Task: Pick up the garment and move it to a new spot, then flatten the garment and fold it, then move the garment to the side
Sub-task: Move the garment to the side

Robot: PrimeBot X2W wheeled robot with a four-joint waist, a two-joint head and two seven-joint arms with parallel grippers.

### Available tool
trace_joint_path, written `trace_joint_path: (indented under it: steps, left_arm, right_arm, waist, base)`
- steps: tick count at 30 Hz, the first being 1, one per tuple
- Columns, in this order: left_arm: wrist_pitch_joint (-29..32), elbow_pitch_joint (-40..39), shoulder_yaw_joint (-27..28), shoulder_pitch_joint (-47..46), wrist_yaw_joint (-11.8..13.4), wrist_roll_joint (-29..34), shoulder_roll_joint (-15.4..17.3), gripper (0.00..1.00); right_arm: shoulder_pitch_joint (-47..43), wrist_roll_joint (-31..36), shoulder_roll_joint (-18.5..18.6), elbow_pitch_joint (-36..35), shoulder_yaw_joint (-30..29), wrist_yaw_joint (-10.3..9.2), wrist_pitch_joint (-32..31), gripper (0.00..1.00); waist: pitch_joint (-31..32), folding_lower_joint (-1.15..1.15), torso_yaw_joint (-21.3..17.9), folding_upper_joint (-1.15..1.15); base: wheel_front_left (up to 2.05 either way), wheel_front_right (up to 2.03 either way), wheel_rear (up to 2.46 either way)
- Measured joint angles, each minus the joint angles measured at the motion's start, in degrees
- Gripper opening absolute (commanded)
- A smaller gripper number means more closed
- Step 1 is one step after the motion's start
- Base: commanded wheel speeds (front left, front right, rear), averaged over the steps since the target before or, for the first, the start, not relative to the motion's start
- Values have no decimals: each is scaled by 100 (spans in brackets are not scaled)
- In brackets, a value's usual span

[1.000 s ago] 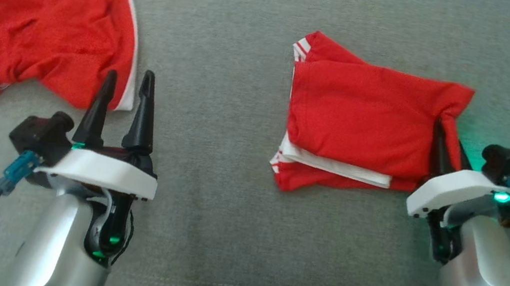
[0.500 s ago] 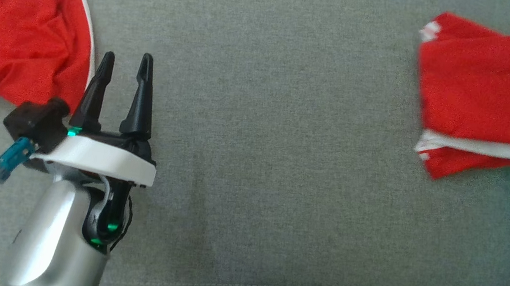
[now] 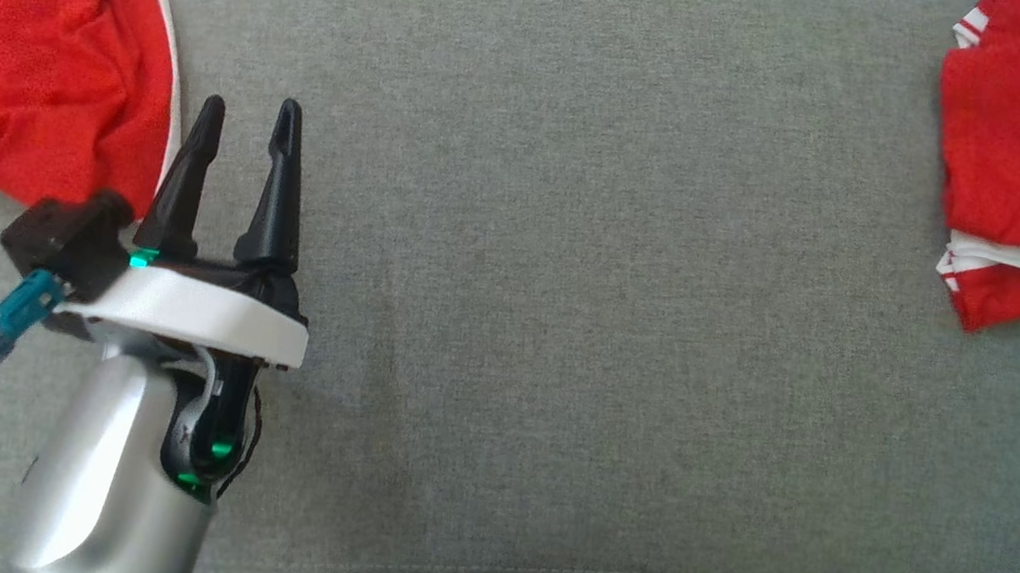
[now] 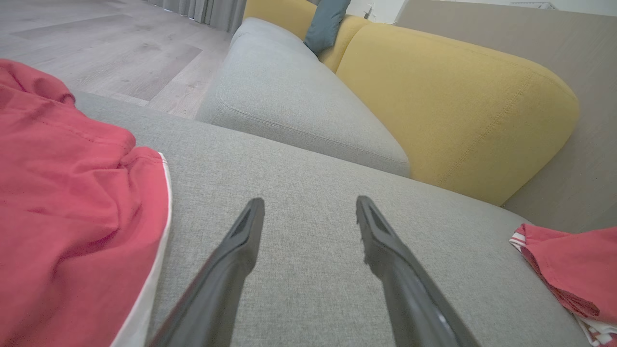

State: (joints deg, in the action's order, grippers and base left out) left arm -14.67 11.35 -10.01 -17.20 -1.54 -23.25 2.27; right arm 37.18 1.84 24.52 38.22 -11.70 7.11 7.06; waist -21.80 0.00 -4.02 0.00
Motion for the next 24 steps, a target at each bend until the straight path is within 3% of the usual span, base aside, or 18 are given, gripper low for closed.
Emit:
trace_joint_path:
  steps: [5,12,13,14,15,16,24]
  left_arm:
    - [0,0,10,0,0,47,-1,100]
    - [0,1,11,-1,0,51,-1,100]
    - [0,3,11,-1,0,51,-1,100]
    - [0,9,11,-1,0,51,-1,100]
    - [0,14,11,-1,-1,51,-1,100]
    - [0,20,11,-1,-1,51,0,100]
    - [0,104,-7,-1,0,30,-1,100]
  right_arm:
    - [82,21,-162,-77,-408,0,-25,0]
    - [124,-27,-249,-151,-505,0,-104,0]
    - [124,-35,-261,-178,-522,0,-108,26]
    - [124,-65,-280,-208,-524,0,-110,89]
    - [124,-85,-308,-238,-523,0,-110,89]
    - [124,-98,-346,-258,-536,0,-113,100]
    - [114,-263,-424,-671,-397,0,-35,100]
  waist:
    - [-8,0,-48,0]
    - [3,0,-70,0]
    - [4,0,-69,0]
    - [6,0,-67,0]
    - [8,0,-65,0]
    - [12,0,-63,0]
    - [123,0,-19,0]
  base:
    - [0,0,0]
    - [0,0,0]
    - [0,0,0]
    - [0,0,0]
    - [0,0,0]
    - [0,0,0]
    - [0,0,0]
